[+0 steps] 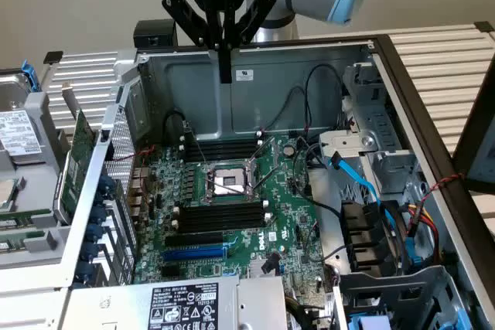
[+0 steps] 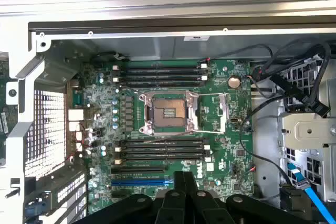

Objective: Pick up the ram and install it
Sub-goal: 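Reach for the ram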

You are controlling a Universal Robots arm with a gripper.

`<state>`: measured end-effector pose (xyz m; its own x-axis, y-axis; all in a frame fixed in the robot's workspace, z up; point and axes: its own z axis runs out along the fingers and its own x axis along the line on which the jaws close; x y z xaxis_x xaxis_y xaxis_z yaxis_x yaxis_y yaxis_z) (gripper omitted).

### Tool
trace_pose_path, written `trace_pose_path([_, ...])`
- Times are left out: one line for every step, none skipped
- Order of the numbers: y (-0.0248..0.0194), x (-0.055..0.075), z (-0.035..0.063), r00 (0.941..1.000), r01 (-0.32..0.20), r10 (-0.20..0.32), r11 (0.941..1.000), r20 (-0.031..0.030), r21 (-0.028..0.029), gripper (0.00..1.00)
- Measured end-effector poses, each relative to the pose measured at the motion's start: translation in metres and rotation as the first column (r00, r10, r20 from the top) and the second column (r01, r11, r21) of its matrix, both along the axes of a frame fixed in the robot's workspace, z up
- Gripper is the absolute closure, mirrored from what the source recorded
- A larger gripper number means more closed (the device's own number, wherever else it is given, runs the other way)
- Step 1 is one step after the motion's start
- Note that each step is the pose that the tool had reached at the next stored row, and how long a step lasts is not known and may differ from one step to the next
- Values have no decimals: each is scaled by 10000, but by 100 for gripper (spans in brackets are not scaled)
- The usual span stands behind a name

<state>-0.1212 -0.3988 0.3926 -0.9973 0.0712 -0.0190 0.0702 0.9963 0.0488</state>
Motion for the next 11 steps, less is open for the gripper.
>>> trace_pose_path([0,0,0,10000,0,0,10000,0,0,89])
trace_pose_path([0,0,0,10000,0,0,10000,0,0,89])
trace_pose_path([0,0,0,10000,0,0,10000,0,-1,89])
trace_pose_path([0,0,0,10000,0,0,10000,0,-1,89])
trace_pose_path([0,0,0,10000,0,0,10000,0,0,89])
trace_pose_path([0,0,0,10000,0,0,10000,0,0,89])
trace_pose_path([0,0,0,10000,0,0,10000,0,-1,89])
trace_pose_path([0,0,0,10000,0,0,10000,0,-1,89])
trace_pose_path([0,0,0,10000,0,0,10000,0,-1,89])
trace_pose_path([0,0,0,10000,0,0,10000,0,-1,89])
trace_pose_path([0,0,0,10000,0,0,10000,0,-1,89])
